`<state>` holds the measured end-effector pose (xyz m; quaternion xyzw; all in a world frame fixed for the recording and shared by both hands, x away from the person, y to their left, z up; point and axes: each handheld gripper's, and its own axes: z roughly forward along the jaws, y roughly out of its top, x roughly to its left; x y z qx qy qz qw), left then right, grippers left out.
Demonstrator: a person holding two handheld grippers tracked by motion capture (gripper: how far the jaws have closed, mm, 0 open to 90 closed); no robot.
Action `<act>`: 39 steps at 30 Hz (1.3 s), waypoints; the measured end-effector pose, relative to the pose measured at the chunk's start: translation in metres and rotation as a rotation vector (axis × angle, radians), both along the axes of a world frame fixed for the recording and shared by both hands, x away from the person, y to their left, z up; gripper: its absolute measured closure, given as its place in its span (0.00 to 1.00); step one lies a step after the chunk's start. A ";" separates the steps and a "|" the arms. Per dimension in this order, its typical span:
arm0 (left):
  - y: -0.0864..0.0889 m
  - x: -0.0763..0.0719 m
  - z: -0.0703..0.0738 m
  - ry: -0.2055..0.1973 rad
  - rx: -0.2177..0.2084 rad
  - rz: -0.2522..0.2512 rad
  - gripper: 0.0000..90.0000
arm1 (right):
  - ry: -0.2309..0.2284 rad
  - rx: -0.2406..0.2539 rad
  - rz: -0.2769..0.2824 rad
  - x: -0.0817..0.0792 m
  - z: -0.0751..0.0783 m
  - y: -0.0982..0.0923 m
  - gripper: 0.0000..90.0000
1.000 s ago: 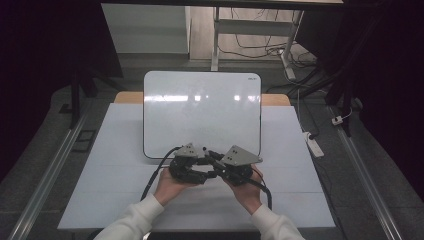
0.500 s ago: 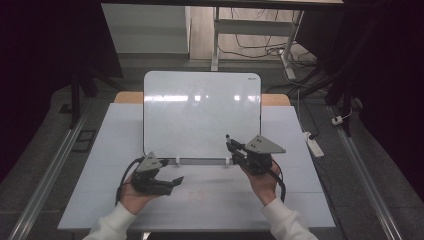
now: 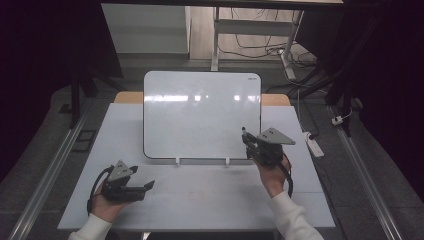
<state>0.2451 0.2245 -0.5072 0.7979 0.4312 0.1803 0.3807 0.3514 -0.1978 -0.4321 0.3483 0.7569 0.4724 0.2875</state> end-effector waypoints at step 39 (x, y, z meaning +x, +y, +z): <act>-0.001 0.000 -0.006 -0.009 0.039 -0.008 0.24 | 0.074 -0.092 -0.113 0.062 -0.014 0.006 0.68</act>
